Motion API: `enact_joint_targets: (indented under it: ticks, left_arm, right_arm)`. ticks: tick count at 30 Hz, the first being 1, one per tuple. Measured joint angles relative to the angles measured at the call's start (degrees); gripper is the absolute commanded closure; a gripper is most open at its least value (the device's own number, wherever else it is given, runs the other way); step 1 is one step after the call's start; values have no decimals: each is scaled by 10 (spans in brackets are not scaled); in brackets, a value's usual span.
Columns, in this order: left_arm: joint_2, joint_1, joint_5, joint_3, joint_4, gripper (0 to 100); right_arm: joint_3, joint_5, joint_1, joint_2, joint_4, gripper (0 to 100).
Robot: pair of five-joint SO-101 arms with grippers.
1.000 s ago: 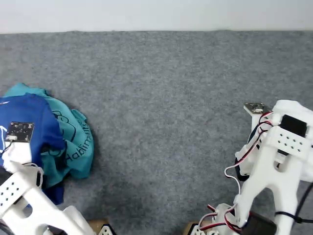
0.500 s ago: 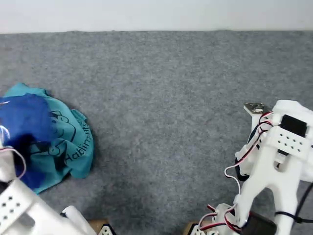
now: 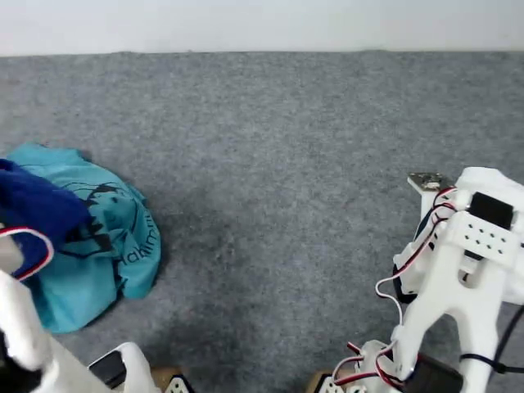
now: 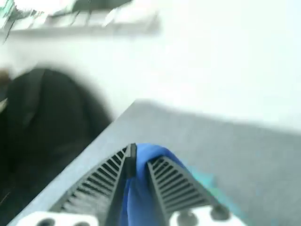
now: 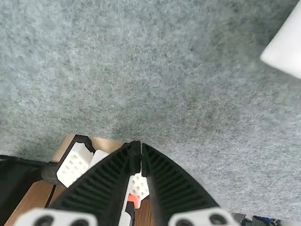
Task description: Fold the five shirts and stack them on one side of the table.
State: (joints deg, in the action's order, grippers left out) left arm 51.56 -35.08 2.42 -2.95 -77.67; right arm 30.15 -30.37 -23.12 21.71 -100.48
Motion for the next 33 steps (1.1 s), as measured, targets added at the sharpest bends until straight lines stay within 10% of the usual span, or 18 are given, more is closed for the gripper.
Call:
enact_joint_targets:
  ticks: [14,33]
  left_arm:
    - [-8,325,22,-31,159,987]
    - [-289,696,113,-169,167,986]
  right_arm:
    - [49,0,0,0,0,990]
    - [49,0,0,0,0,990]
